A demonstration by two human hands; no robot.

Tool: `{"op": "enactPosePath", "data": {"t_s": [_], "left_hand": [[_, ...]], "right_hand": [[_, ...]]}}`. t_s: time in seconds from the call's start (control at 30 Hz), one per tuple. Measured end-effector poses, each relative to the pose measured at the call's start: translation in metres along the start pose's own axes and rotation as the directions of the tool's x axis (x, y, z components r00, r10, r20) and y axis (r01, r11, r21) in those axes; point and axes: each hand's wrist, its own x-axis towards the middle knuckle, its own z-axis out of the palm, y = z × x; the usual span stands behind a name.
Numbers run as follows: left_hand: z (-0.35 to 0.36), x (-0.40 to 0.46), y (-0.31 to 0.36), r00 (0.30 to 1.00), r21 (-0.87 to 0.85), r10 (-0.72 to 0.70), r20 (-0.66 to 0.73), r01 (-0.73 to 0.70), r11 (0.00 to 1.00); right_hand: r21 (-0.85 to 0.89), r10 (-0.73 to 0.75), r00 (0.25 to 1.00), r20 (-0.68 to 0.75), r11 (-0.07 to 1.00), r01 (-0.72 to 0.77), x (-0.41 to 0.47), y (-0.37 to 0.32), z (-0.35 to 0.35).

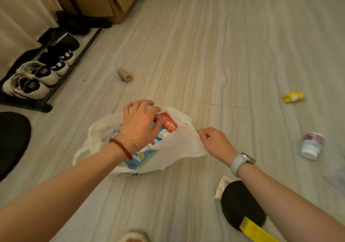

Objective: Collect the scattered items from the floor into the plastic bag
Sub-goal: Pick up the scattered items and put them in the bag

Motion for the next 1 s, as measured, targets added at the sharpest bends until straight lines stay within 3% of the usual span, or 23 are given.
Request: {"op": "enactPosePath", "data": {"t_s": [0.07, 0.17, 0.27, 0.37, 0.47, 0.57, 0.73, 0.83, 0.93, 1.0], "left_hand": [[0.017, 0.008, 0.031, 0.981, -0.01, 0.193, -0.017, -0.193, 0.981], [0.052, 0.008, 0.081, 0.884, -0.004, 0.466, 0.035, -0.467, 0.885], [0.083, -0.005, 0.13, 0.785, -0.104, 0.611, 0.103, -0.602, 0.792], [0.118, -0.031, 0.162, 0.66, -0.321, 0.678, 0.324, -0.597, 0.735], [0.148, -0.048, 0.172, 0.469, -0.393, 0.637, 0.612, -0.519, 0.76], [0.167, -0.056, 0.167, 0.379, -0.381, 0.606, 0.7, -0.519, 0.765], [0.188, -0.069, 0.144, 0.484, -0.355, 0.702, 0.522, -0.625, 0.695], [0.196, -0.074, 0.143, 0.581, -0.367, 0.706, 0.404, -0.604, 0.707], [0.193, -0.083, 0.151, 0.655, -0.434, 0.615, 0.44, -0.444, 0.784], [0.187, -0.083, 0.155, 0.676, -0.492, 0.514, 0.527, -0.25, 0.834]], "right_hand": [[0.075, 0.045, 0.996, -0.073, 0.996, -0.039, -0.016, 0.021, -0.007], [0.076, 0.149, 0.972, -0.181, 0.988, -0.137, -0.053, 0.059, -0.013], [0.035, 0.297, 0.918, -0.262, 0.954, -0.298, -0.103, 0.095, -0.017], [0.005, 0.427, 0.868, -0.254, 0.898, -0.44, -0.158, 0.116, -0.01], [-0.167, 0.514, 0.855, -0.066, 0.839, -0.518, -0.2, 0.123, 0.008], [-0.281, 0.526, 0.848, 0.062, 0.824, -0.491, -0.221, 0.124, 0.028], [-0.294, 0.538, 0.842, 0.031, 0.81, -0.507, -0.23, 0.128, 0.04], [-0.259, 0.533, 0.846, -0.008, 0.816, -0.517, -0.233, 0.132, 0.035], [-0.229, 0.516, 0.856, -0.04, 0.829, -0.51, -0.23, 0.132, 0.029], [-0.166, 0.514, 0.844, -0.153, 0.829, -0.534, -0.226, 0.13, 0.029]]}}
